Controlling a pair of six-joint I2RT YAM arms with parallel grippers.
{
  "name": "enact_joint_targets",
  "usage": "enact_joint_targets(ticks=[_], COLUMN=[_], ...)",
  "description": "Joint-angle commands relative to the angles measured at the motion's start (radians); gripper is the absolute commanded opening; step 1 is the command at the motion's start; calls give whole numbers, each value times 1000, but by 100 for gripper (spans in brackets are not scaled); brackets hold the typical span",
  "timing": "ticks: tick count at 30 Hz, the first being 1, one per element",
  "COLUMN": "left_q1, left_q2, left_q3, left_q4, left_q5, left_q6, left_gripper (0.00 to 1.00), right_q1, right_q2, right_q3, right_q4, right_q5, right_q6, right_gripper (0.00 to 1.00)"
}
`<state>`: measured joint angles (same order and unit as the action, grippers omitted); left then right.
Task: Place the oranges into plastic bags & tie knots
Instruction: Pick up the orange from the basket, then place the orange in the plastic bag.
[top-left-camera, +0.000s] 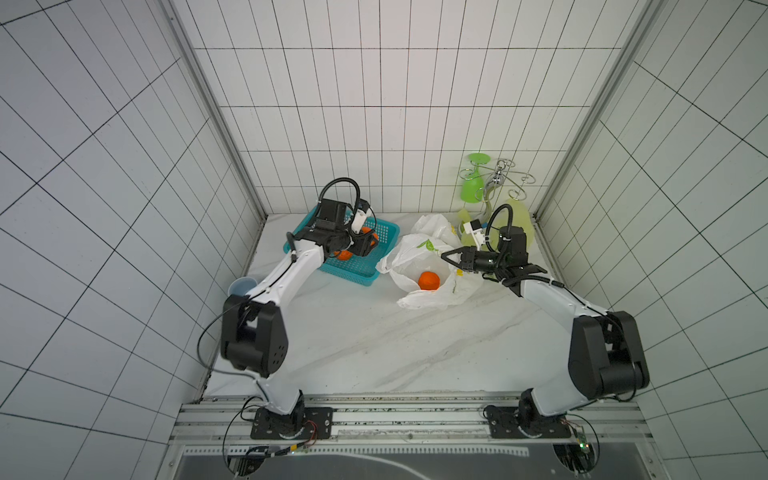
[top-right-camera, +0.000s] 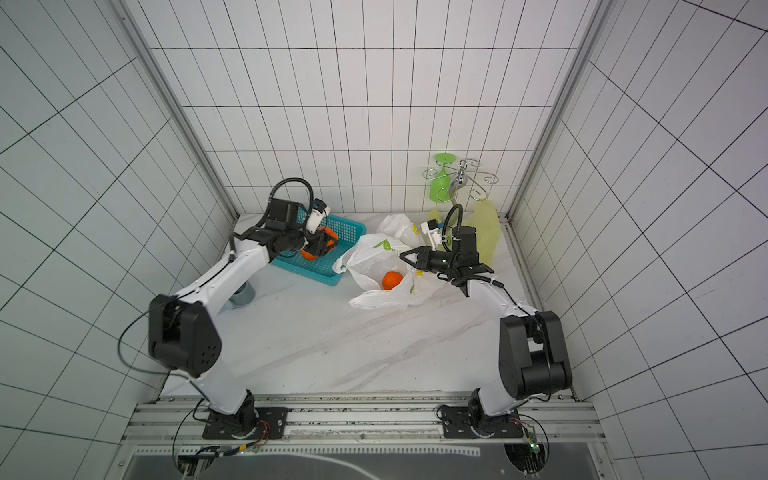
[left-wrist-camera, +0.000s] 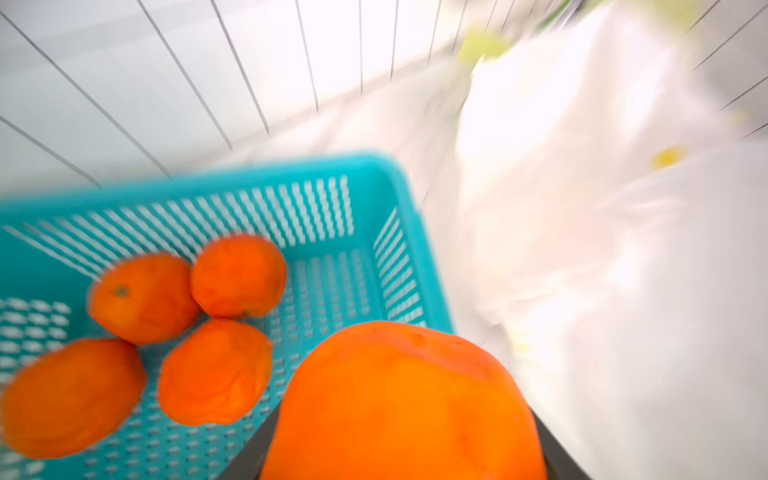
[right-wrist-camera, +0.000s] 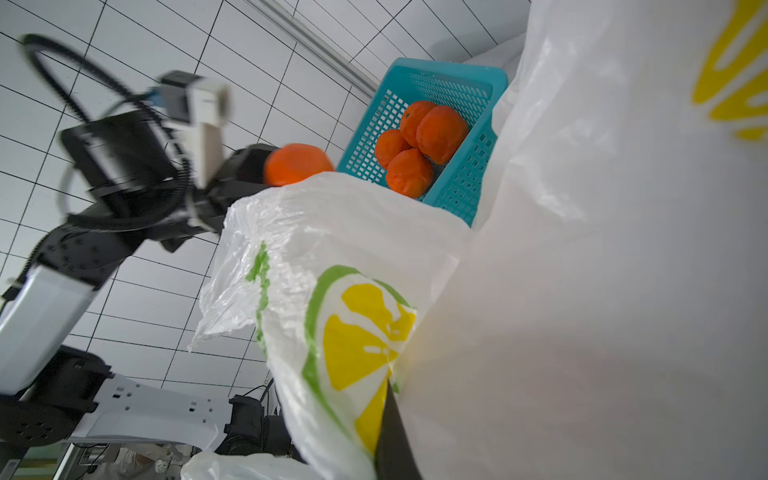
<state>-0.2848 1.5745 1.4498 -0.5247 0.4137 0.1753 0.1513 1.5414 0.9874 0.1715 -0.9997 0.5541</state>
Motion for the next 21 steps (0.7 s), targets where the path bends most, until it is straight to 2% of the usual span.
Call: enact_joint_targets(ticks=[1, 5, 8, 12, 14, 16, 18, 21], left_q1=[-120, -308, -413, -459, -457, -459, -469, -484], left_q2=[-156, -142, -68, 20, 51, 78, 111, 186], left_q3=[-60, -29, -6, -5, -33, -69, -98, -99], left_q4=[93, -24, -60, -36, 45, 141, 231, 353], left_q5=[210, 194, 44, -141, -290, -365, -392, -488], left_q6=[49, 146, 213, 237, 221, 228, 243, 200], left_gripper=[53, 51, 49, 47, 46, 48, 54, 62], right_q1=[-4, -4, -8, -27, -29, -28, -28, -27], right_q2=[-14, 3, 14, 37, 42, 45, 50, 60], right_q3=[98, 157, 172, 171, 167, 149, 128, 117], right_q4=[-45, -147, -173, -159, -139, -94, -45, -12], right_q5=[-8, -38, -66, -118, -138, -155, -163, -169], right_q6=[-48, -122, -138, -96, -72, -30, 10, 38], right_gripper=[0, 0, 0, 0, 0, 0, 0, 0])
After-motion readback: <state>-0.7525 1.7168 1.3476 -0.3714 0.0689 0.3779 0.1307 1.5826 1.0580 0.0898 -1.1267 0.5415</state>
